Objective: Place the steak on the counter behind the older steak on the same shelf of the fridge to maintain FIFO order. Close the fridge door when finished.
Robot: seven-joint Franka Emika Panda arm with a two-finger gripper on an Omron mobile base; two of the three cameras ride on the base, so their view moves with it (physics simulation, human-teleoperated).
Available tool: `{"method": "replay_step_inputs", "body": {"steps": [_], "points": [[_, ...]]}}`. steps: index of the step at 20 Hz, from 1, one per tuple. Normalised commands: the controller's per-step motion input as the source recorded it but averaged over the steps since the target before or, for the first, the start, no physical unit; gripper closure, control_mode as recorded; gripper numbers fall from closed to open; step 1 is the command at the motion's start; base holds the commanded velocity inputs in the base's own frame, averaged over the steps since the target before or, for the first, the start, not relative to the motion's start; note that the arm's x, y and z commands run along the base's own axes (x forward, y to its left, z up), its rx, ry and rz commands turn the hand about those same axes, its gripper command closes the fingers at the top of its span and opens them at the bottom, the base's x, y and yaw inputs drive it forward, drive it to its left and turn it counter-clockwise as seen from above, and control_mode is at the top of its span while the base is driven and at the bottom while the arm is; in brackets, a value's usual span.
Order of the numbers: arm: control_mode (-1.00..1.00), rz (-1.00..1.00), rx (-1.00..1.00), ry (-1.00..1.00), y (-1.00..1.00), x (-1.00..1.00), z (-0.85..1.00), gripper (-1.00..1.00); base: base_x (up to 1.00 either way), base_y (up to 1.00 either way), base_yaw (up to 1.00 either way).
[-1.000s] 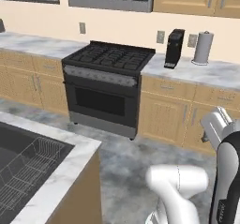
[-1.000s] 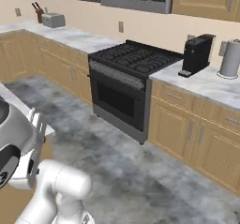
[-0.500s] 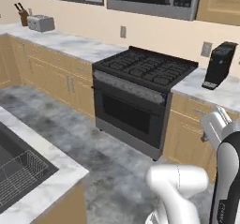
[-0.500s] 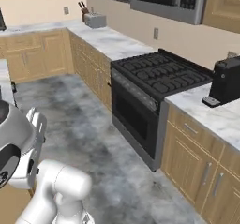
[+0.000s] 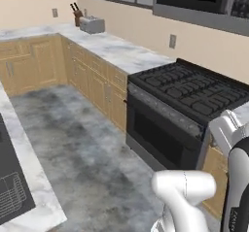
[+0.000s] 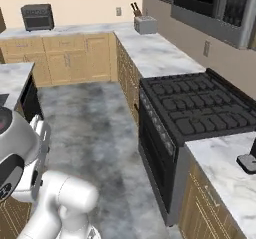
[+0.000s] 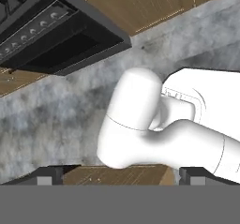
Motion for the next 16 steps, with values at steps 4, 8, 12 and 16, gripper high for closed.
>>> {"method": "replay_step_inputs", "body": {"steps": [4, 8, 12, 16], "points": [[1.00, 0.00, 0.00, 0.00, 0.00, 0.00, 0.00, -1.00, 1.00, -0.03, 0.52], [1.00, 0.00, 0.00, 0.00, 0.00, 0.00, 0.00, -1.00, 1.00, -0.03, 0.52], [1.00, 0.00, 0.00, 0.00, 0.00, 0.00, 0.00, -1.00, 1.00, -0.29, 0.50], [1.00, 0.00, 0.00, 0.00, 0.00, 0.00, 0.00, -1.00, 1.00, -0.73, 0.42]]}}
